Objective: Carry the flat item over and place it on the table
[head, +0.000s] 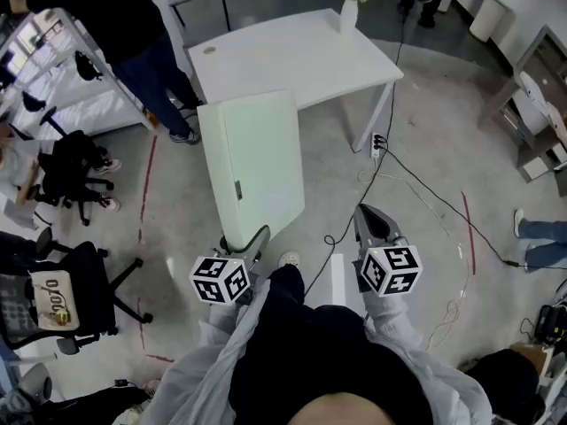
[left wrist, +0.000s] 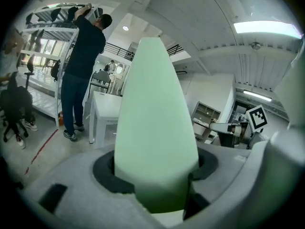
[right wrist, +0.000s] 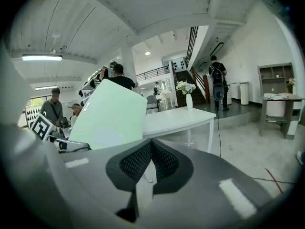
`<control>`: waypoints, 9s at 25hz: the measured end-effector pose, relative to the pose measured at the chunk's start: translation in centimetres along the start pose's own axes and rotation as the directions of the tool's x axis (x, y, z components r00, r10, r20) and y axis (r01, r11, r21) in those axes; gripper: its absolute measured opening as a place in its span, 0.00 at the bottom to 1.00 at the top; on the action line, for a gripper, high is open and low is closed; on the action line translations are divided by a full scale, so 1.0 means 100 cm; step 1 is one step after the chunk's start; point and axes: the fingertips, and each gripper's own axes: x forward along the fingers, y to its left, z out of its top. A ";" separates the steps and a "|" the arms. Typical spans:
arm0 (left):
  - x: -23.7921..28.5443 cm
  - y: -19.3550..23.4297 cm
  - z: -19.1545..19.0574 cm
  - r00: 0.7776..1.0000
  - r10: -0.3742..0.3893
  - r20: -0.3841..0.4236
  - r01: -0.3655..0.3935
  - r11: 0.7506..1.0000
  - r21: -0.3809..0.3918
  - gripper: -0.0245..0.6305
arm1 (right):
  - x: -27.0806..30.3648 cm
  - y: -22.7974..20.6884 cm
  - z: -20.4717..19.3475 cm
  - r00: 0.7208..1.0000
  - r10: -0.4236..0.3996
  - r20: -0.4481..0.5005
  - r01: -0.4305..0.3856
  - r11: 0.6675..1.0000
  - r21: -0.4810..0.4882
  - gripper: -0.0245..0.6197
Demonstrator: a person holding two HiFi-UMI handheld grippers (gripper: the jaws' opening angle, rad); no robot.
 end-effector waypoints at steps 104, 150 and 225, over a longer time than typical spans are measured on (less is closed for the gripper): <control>0.339 0.106 0.215 0.974 -0.149 0.170 0.221 0.777 -0.589 0.47 | 0.345 -0.170 0.147 0.978 0.157 -0.134 -0.155 0.988 0.029 0.05; 0.424 0.186 0.190 0.997 -0.058 -0.050 0.018 0.812 -0.583 0.63 | 0.411 -0.188 0.111 0.953 0.166 -0.252 -0.158 0.986 0.053 0.05; 0.168 -0.015 0.090 0.994 -0.070 0.078 0.061 0.991 0.116 0.04 | 0.115 -0.105 0.039 0.996 0.088 -0.005 -0.088 0.996 -0.018 0.05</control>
